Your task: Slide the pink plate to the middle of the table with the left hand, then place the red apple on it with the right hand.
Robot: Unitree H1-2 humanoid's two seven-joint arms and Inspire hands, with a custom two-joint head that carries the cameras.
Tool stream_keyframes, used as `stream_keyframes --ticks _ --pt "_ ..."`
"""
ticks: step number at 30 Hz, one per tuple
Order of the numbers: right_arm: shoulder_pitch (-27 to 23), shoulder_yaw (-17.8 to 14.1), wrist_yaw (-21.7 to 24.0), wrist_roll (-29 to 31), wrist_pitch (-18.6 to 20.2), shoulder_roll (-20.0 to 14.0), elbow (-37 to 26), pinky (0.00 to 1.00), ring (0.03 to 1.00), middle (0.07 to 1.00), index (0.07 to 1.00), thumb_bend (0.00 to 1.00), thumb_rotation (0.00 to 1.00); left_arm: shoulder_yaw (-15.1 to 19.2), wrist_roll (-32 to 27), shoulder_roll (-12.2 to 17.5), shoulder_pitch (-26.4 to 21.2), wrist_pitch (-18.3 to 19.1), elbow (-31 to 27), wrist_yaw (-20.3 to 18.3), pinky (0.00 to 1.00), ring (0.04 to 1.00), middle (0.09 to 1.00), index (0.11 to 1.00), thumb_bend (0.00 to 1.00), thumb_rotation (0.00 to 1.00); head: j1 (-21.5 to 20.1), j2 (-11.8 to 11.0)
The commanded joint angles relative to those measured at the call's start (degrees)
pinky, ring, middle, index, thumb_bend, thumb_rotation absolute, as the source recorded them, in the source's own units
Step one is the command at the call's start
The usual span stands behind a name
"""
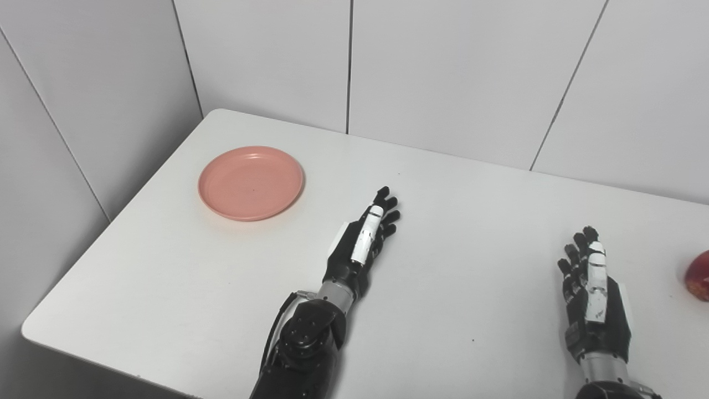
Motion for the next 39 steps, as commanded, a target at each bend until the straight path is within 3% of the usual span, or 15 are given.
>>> stream_keyframes --ticks 1,17,30,39 --pt "-0.90 -0.26 1.48 0.90 -4.13 -0.43 -0.58 1.00 1.000 1.000 1.000 0.18 1.00 -0.25 0.74 -0.69 -1.01 -1.34 0.88 0.40 0.97 0.952 0.968 0.959 0.39 1.00 0.21 0.02" --pt "-0.55 -0.21 0.34 0.81 -3.15 0.42 -2.19 1.00 1.000 1.000 1.000 0.10 1.00 -0.90 1.90 -0.59 -1.45 -2.08 1.16 -0.16 0.95 0.931 0.952 0.942 0.36 1.00 2.36 -1.19" --pt "-0.64 0.44 -0.19 0.46 -2.32 0.56 -3.24 1.00 1.000 1.000 1.000 0.08 1.00 -1.25 1.69 1.10 -2.53 1.67 -4.63 -1.65 0.96 0.939 0.960 0.953 0.39 1.00 3.11 -1.42" --pt "-0.40 0.82 -0.86 -0.31 -0.41 0.82 -4.71 1.00 1.000 1.000 1.000 0.09 1.00 -1.06 0.81 2.93 -3.76 6.70 -12.52 -3.01 0.94 0.904 0.926 0.916 0.40 1.00 3.19 -1.71"
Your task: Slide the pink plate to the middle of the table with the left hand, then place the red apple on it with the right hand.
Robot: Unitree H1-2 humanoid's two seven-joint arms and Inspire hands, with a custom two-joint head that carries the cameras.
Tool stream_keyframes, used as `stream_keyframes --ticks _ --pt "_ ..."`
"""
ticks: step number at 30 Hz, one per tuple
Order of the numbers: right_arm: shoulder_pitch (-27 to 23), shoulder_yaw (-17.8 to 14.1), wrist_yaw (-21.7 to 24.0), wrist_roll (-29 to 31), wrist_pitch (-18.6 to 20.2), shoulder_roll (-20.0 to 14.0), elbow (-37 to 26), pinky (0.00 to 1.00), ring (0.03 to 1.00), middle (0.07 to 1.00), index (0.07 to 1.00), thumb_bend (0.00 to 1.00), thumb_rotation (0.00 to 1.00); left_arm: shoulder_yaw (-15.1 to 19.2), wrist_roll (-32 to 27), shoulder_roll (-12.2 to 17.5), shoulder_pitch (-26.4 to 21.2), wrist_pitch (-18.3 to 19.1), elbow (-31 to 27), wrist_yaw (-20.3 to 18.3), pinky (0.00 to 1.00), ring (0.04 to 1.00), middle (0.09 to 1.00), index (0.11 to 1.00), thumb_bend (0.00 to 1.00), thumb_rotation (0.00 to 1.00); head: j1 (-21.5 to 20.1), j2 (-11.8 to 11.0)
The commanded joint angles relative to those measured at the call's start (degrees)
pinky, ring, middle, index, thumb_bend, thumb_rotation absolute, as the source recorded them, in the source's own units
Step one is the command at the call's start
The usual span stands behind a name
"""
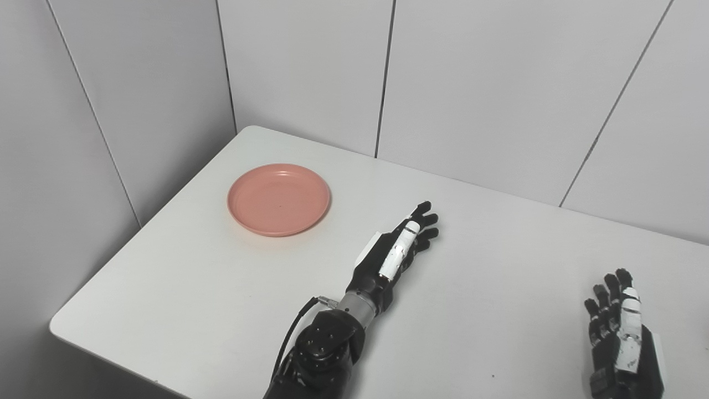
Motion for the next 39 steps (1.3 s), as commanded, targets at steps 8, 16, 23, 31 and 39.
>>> stream_keyframes --ticks 8,16,23,31,39 --pt "-1.20 0.07 -0.46 0.22 0.51 0.51 -2.56 1.00 1.000 1.000 1.000 0.07 1.00 1.31 0.54 1.00 -5.23 0.80 -5.77 0.76 0.89 0.880 0.899 0.880 0.42 1.00 0.38 -0.15" --pt "-1.14 -0.18 -0.68 0.59 0.75 0.82 -2.74 1.00 1.000 1.000 1.000 0.07 1.00 3.77 -1.08 2.61 -7.87 3.56 -9.28 0.53 0.89 0.879 0.889 0.875 0.39 1.00 0.63 -0.37" --pt "-1.00 -0.06 -0.31 0.51 0.47 0.47 -2.70 1.00 1.000 1.000 1.000 0.06 1.00 6.78 -1.78 5.77 -10.56 2.87 -9.70 0.95 0.87 0.874 0.888 0.871 0.39 1.00 0.76 -0.39" --pt "-1.14 -0.22 -0.12 0.68 0.35 0.14 -2.41 1.00 1.000 1.000 1.000 0.06 1.00 11.51 -2.08 8.51 -14.18 3.37 -8.25 2.22 0.86 0.874 0.889 0.869 0.39 1.00 1.21 -0.52" --pt "-1.25 -0.42 0.05 1.34 0.45 -0.21 -2.54 1.00 1.000 1.000 1.000 0.05 1.00 15.30 -3.32 11.68 -16.85 2.74 -4.71 3.29 0.85 0.868 0.884 0.863 0.38 1.00 1.94 -0.52"
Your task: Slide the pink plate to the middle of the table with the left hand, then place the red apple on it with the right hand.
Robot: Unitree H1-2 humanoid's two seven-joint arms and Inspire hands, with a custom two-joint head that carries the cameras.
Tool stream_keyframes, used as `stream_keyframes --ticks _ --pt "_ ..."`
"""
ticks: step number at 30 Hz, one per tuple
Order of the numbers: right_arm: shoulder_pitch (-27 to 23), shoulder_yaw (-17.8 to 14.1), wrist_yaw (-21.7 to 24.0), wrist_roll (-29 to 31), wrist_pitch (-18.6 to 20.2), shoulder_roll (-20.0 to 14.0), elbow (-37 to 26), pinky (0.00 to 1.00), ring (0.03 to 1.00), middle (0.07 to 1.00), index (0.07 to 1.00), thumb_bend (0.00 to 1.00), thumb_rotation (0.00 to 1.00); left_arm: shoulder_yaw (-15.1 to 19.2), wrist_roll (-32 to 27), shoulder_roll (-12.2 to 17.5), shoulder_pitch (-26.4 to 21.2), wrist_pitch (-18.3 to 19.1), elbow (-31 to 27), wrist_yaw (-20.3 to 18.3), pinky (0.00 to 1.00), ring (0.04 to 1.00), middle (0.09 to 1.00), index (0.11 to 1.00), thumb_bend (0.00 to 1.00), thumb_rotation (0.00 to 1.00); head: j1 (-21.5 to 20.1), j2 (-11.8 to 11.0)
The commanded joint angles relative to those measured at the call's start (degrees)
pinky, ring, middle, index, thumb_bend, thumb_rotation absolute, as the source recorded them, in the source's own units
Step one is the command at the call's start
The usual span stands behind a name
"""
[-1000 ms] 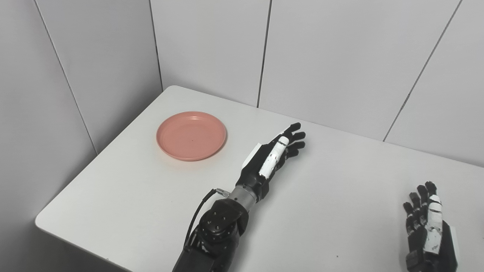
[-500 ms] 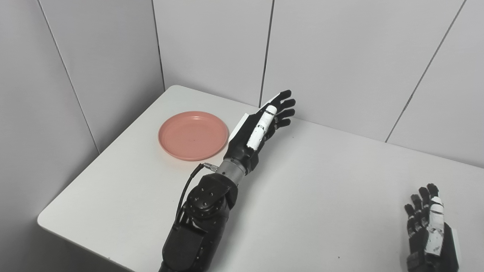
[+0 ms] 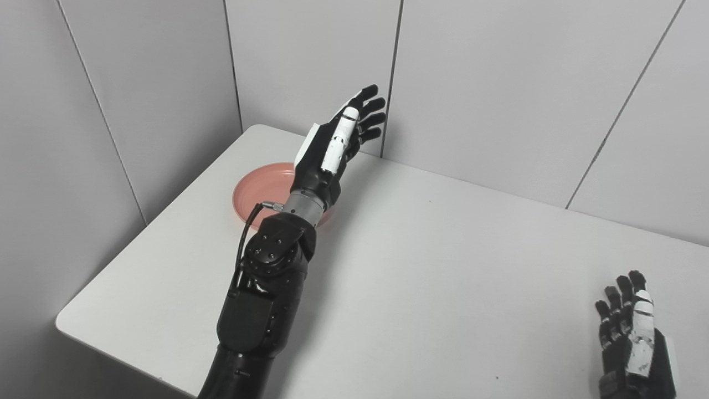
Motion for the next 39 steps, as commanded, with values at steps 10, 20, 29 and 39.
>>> stream_keyframes --ticks 10,20,29,39 --pt "-1.43 0.06 0.88 0.82 -0.27 -0.84 -2.10 1.00 1.000 1.000 1.000 0.03 1.00 6.52 -3.52 5.39 -4.98 -4.25 6.04 0.52 0.86 0.865 0.885 0.870 0.38 1.00 0.60 0.01" --pt "-1.32 0.06 0.72 1.04 1.54 -1.23 -3.37 1.00 1.000 1.000 1.000 0.04 1.00 8.73 -3.24 10.66 -6.19 -6.62 11.20 0.73 0.86 0.861 0.872 0.856 0.38 1.00 1.24 0.34" --pt "-1.51 -0.16 0.98 1.55 1.72 -1.37 -3.18 1.00 1.000 1.000 1.000 0.02 1.00 11.88 -4.90 13.21 -7.24 -4.81 13.98 1.91 0.83 0.842 0.843 0.817 0.34 1.00 1.77 0.04" --pt "-1.49 -0.18 1.47 1.83 1.22 -1.58 -3.03 1.00 1.000 1.000 1.000 0.02 1.00 14.46 -7.46 16.34 -8.02 -6.50 21.22 1.34 0.83 0.848 0.852 0.832 0.32 1.00 2.08 -0.02"
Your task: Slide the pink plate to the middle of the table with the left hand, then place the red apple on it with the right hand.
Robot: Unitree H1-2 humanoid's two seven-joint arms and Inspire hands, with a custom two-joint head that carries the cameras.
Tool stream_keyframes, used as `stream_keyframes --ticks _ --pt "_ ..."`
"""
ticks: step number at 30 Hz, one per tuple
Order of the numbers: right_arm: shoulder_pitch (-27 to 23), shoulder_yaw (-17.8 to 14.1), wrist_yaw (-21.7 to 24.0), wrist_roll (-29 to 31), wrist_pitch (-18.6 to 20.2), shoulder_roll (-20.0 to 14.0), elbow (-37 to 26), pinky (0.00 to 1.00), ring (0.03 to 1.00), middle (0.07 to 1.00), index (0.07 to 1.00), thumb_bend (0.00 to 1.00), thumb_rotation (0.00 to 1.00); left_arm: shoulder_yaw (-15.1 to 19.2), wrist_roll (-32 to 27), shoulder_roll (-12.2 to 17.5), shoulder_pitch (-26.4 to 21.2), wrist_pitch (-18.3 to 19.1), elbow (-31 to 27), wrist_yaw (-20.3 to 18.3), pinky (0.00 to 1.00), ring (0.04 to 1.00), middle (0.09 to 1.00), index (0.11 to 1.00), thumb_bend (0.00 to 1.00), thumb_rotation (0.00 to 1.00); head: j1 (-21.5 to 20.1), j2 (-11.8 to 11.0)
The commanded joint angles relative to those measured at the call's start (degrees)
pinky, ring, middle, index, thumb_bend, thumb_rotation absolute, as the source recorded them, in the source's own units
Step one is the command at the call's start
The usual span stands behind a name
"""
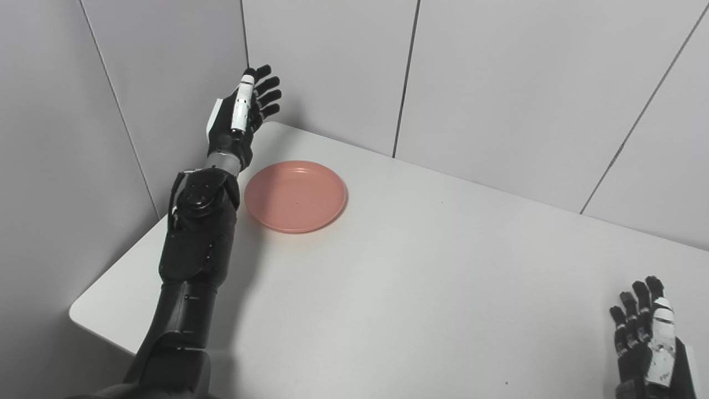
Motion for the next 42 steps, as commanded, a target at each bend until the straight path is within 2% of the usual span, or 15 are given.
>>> stream_keyframes --ticks 1,16,25,32,38,42 --pt "-1.47 -0.01 0.59 0.17 -0.71 -0.24 -1.64 1.00 1.000 1.000 1.000 0.02 1.00 0.48 -0.90 2.15 -3.42 -2.79 0.51 -0.44 0.82 0.845 0.849 0.831 0.31 1.00 -0.04 0.06" --pt "-1.35 0.11 0.17 -0.28 0.60 -0.06 -2.84 1.00 1.000 1.000 1.000 0.01 1.00 1.57 -3.89 4.66 -5.06 -5.58 13.76 -0.75 0.83 0.823 0.832 0.825 0.34 1.00 0.12 -0.02" --pt "-1.25 -0.01 0.32 -0.09 0.27 0.02 -2.78 1.00 1.000 1.000 1.000 0.01 1.00 1.56 -4.74 5.69 -4.29 -10.45 20.58 -3.54 0.85 0.848 0.848 0.840 0.30 1.00 0.12 0.22" --pt "-1.31 0.07 0.67 -0.01 0.14 -0.27 -2.66 1.00 1.000 1.000 1.000 0.00 1.00 1.53 -5.38 6.13 -4.45 -12.38 23.96 -5.02 0.86 0.866 0.877 0.863 0.31 1.00 0.24 0.20" --pt "-1.25 0.03 0.63 0.03 -0.05 -0.26 -2.77 1.00 1.000 1.000 1.000 0.00 1.00 1.64 -5.85 6.35 -4.25 -12.48 24.21 -5.14 0.86 0.863 0.871 0.861 0.32 1.00 0.32 0.26" --pt "-1.20 -0.01 0.30 0.18 1.18 -0.10 -3.39 1.00 1.000 1.000 1.000 0.01 1.00 1.60 -5.76 6.55 -4.03 -12.39 24.49 -4.95 0.86 0.865 0.875 0.862 0.33 1.00 0.20 0.35"
